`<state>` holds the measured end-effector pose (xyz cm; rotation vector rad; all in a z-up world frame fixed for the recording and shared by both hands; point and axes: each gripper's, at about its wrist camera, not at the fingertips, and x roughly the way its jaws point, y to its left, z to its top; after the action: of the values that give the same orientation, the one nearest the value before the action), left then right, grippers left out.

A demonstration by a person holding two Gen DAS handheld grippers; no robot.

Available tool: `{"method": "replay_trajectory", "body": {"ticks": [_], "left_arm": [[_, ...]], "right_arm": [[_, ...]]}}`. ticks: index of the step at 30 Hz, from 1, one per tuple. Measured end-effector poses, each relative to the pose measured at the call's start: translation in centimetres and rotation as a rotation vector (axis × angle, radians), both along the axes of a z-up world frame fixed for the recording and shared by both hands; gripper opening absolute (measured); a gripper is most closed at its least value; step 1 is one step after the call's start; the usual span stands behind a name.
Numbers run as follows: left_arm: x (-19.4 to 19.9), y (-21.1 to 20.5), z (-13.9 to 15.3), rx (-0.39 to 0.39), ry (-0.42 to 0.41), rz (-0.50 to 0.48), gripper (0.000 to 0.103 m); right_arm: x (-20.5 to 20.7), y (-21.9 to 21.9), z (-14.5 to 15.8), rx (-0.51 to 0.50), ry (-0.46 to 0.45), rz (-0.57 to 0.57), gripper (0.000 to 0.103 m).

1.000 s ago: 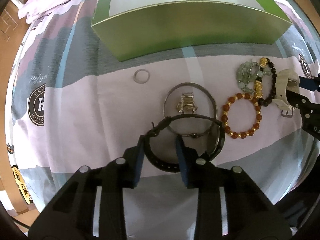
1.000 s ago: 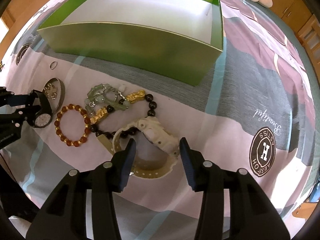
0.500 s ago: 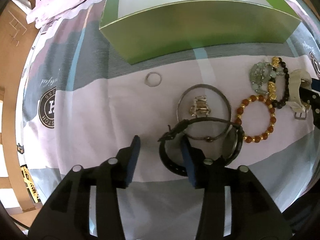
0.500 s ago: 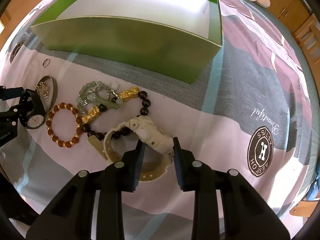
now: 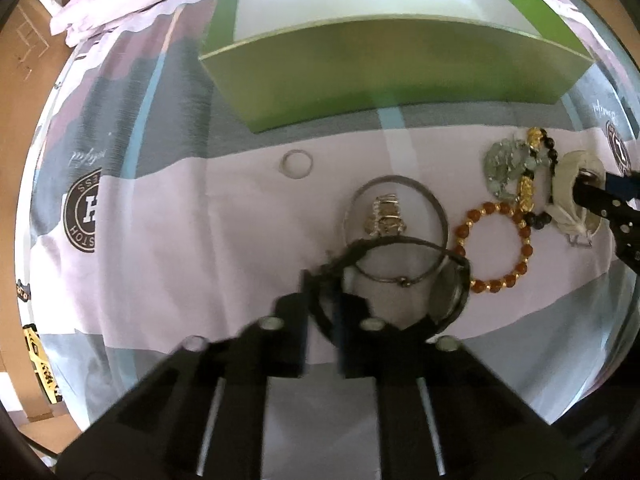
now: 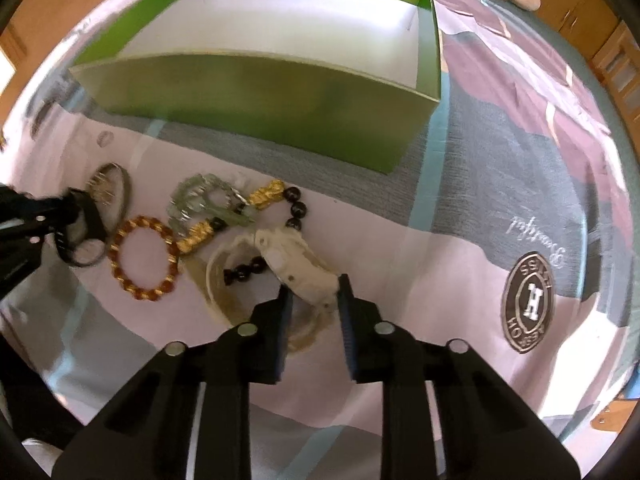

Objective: Organize jewelry
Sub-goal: 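Close the left tool on the black watch while the right tool closes on the white watch, then carry both watches over the green box and open both tools to drop them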

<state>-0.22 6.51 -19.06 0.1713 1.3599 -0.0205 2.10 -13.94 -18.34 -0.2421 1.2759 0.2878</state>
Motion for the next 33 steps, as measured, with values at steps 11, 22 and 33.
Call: {"method": "replay_trajectory", "body": {"ticks": [11, 22, 33], "left_arm": [[0.5, 0.4, 3.5, -0.05, -0.115, 0.006, 0.005], [1.0, 0.3, 9.3, -0.133, -0.264, 0.031, 0.005], [8.7, 2.0, 10.0, -0.184, -0.333, 0.102, 0.005]], "right_arm": [[0.0, -0.6, 2.8, 0.058, -0.088, -0.014, 0.02], [0.8, -0.5, 7.1, 0.152, -0.184, -0.024, 0.02], [7.4, 0.5, 6.0, 0.203, -0.261, -0.139, 0.019]]}}
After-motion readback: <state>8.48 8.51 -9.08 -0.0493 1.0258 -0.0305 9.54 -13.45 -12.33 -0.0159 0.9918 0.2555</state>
